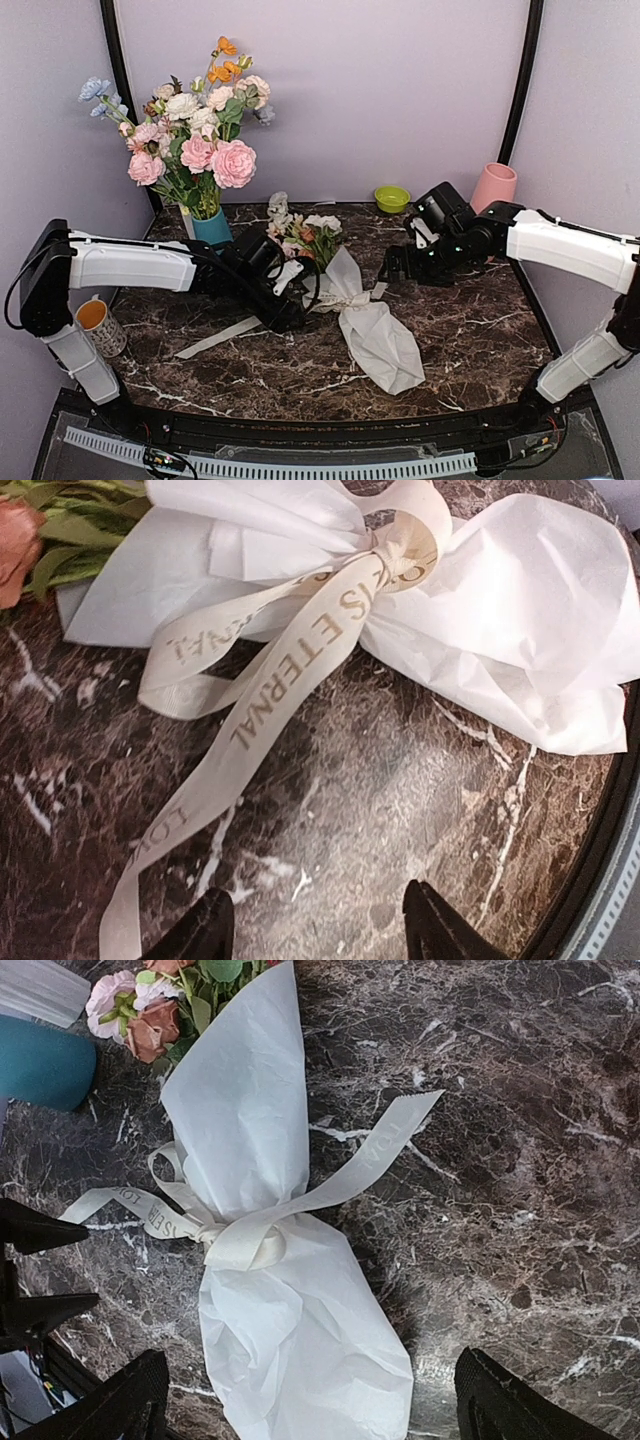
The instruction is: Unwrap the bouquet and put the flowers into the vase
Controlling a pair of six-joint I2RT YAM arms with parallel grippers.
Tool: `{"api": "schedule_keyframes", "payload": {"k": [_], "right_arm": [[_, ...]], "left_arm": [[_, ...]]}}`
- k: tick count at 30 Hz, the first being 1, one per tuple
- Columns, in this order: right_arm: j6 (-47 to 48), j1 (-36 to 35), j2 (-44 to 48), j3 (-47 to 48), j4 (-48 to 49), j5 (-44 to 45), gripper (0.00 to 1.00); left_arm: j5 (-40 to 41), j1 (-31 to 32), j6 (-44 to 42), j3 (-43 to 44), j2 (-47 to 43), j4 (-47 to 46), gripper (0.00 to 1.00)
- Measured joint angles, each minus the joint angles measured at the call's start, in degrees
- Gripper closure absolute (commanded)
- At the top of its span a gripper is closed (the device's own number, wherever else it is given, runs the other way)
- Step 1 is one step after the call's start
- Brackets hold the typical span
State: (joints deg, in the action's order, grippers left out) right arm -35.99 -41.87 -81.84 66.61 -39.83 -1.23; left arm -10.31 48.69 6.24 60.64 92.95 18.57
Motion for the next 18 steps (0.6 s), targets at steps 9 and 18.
{"api": "schedule_keyframes", "payload": {"k": [9, 18], "right_arm": [[-2.03, 0.0, -0.02, -0.52, 0.5, -0.48, 0.01], [-0.39, 0.0, -2.97, -3.54, 2.62, -2.54, 0.01]], "left_arm": [[1.62, 1.09, -4.37, 2.82, 9.4, -6.36, 0.47], [8.2, 1.09, -5.84, 4.81, 13.44, -10.25, 0.7]]}}
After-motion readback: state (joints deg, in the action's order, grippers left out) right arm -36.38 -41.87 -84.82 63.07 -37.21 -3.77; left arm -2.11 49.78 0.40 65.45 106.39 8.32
